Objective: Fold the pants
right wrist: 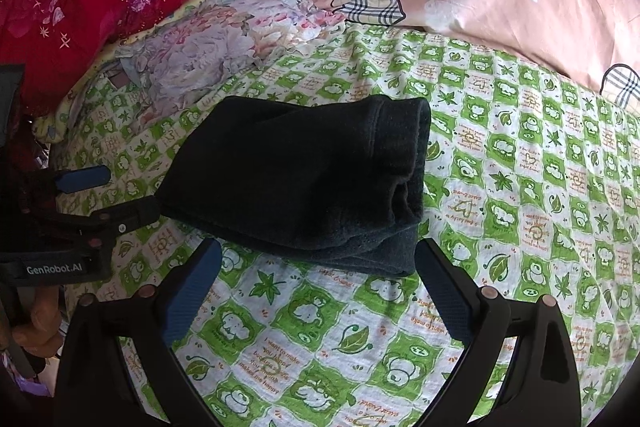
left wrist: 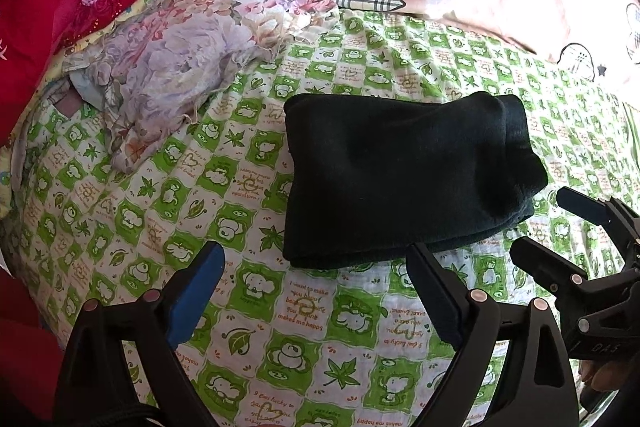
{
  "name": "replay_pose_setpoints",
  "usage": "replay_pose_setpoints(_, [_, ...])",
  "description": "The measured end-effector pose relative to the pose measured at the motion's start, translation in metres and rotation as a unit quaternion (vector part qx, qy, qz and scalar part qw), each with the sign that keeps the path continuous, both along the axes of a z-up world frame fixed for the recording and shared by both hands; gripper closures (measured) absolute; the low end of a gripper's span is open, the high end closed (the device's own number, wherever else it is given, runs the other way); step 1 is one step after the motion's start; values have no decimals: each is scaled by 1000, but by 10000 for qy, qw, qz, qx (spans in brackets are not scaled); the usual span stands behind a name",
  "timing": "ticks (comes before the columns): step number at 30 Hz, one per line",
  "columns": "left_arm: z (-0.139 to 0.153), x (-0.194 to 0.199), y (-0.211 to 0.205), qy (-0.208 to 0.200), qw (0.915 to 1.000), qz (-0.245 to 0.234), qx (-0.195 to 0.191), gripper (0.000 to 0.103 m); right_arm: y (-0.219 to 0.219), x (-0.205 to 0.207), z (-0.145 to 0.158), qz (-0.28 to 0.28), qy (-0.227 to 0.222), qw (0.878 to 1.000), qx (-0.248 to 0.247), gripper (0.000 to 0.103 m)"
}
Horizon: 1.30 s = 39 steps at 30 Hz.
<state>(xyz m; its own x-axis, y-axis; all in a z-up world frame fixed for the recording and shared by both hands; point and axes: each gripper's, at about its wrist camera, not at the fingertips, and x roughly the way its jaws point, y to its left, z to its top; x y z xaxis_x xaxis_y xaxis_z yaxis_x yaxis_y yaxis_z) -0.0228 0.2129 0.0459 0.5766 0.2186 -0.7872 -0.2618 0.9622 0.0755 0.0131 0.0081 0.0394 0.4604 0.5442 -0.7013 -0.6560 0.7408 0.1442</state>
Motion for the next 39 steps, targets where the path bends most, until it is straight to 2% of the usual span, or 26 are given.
replay_pose_setpoints(39, [0, 0, 4, 12, 10000, -26, 7, 9, 7, 2, 6, 119, -99, 9999, 42, 6])
